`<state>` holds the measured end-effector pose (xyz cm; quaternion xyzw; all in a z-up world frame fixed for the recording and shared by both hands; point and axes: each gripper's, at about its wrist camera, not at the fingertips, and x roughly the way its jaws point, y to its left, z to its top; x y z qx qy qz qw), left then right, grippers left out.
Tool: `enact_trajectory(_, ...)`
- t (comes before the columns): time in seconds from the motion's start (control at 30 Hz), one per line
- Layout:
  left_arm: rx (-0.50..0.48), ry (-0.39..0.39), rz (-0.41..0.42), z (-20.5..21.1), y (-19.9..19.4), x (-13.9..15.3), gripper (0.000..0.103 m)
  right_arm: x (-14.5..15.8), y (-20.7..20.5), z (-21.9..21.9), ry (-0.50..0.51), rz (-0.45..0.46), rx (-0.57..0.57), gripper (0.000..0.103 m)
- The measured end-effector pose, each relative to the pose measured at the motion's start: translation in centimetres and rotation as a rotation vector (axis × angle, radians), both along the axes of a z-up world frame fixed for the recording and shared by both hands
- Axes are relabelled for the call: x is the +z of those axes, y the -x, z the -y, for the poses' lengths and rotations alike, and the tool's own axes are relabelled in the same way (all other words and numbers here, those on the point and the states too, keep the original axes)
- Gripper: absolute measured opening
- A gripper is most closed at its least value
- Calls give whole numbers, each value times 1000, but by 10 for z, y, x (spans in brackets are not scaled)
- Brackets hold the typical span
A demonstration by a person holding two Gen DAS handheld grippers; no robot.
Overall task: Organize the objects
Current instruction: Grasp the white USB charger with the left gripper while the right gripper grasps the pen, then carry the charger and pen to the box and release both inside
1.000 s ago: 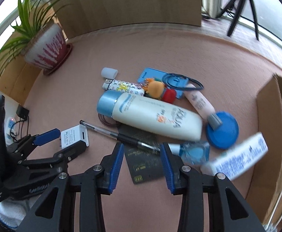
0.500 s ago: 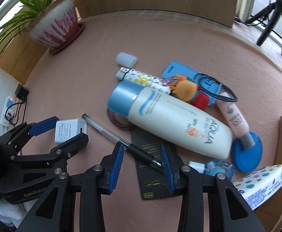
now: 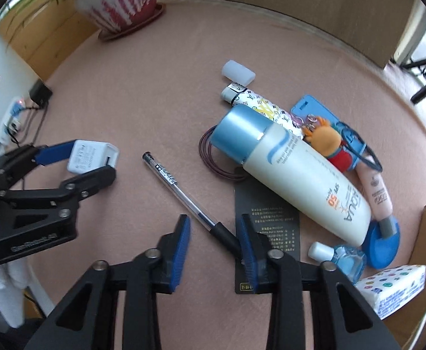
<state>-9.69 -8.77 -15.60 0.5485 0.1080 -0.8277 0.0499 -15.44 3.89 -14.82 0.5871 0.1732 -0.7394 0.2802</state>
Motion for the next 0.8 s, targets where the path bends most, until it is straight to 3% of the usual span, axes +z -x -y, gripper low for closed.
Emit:
enact_trajectory(0.07,-9,-31,3,4,-3,2,71,-2,-2,2,7,32,-15,13)
enact_trajectory(0.17,-4,-25,9,8,-5,3,71,-1,-5,0,24,44,-75,12)
enact_trajectory(0.3,8,-17,11,11,-4,3,72,-3,-10,-14,123,113,-205,12)
enact_trajectory(0.47,8,28,8,4,-4,4,72,-3,-23,-22,159,93,-279,10)
enact_trajectory(0.8,17,-16,-14,11,-31,9,69,0,-47,-37,224,77,-368,10)
